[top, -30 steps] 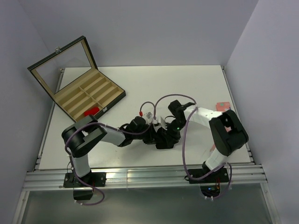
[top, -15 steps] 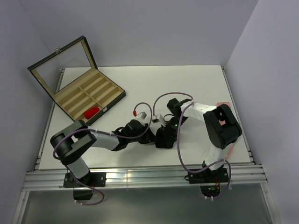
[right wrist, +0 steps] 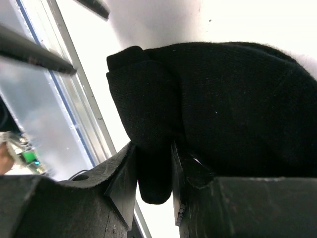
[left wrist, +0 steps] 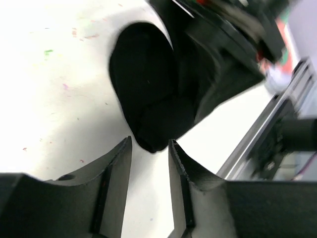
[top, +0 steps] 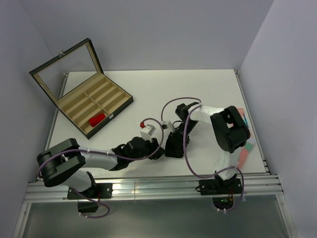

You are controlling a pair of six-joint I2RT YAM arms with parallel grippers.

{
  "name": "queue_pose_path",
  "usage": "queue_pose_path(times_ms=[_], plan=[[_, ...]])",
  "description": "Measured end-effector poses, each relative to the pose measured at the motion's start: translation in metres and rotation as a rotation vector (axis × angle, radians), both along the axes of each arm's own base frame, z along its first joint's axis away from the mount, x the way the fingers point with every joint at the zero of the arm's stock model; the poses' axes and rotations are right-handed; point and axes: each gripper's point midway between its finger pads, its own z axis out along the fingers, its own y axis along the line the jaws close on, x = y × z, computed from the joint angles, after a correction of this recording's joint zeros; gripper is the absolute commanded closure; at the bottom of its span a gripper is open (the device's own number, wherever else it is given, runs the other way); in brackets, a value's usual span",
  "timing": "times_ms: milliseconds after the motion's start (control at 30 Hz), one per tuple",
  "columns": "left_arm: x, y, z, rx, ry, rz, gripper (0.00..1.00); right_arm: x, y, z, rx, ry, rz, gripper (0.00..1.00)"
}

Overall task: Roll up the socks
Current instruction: Roll the sock at the center of the board.

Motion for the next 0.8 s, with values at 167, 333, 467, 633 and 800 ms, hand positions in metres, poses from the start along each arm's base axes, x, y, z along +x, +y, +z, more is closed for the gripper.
queue_pose_path(times_ms=[167,333,467,633,800], plan=[[-0.011,-0.005,-0.001,0.074,-0.123,-0.079,0.55,-0.001,0.000,0.000,-0.033,0.052,-0.022,0.70],[-0.004,-0.015,0.011,0.135,-0.227,-0.129,0.54,-0.003,0.000,0.000,-0.062,0.101,-0.043,0.69],[0.006,-0.032,0.037,0.146,-0.313,-0.167,0.53,-0.003,0.000,0.000,-0.080,0.121,-0.057,0.69],[0.009,-0.050,0.037,0.196,-0.350,-0.248,0.51,-0.003,0.000,0.000,-0.095,0.141,-0.068,0.69],[0.000,-0.051,0.007,0.289,-0.311,-0.347,0.51,-0.003,0.000,0.000,-0.103,0.145,-0.073,0.69]])
